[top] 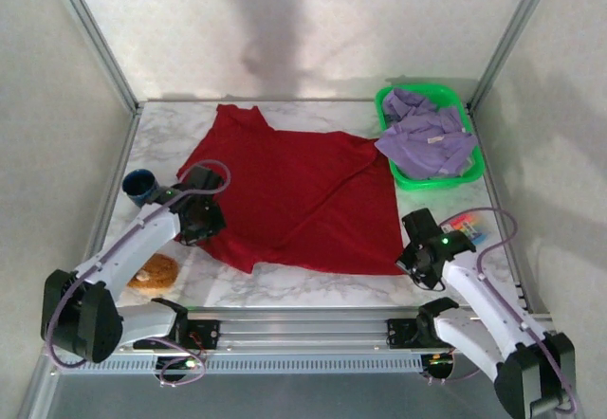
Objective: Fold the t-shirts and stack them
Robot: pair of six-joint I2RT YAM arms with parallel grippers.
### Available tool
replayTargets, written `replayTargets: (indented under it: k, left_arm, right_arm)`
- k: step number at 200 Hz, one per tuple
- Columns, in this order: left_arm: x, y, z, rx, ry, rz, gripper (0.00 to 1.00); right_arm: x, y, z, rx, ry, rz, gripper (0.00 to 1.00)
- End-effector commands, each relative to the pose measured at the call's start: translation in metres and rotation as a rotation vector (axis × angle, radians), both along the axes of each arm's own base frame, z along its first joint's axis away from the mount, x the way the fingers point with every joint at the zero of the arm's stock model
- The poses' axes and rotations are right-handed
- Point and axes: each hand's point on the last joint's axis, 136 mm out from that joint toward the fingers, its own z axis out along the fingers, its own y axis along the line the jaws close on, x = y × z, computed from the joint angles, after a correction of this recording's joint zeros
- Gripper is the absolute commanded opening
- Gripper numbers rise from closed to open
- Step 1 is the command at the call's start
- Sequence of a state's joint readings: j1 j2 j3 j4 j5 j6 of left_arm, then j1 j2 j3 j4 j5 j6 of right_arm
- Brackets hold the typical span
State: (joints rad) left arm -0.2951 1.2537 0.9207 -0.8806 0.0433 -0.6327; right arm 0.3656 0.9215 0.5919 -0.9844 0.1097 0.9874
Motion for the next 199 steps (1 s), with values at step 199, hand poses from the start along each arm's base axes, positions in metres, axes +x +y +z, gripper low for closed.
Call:
replayTargets:
  k: [199]
  left_arm:
    - [0.131, 0.016, 0.0, 0.042, 0.086, -0.195, 0.0]
  right_arm:
    - [0.182, 0.006, 0.028, -0.168, -0.076, 0.25, 0.0]
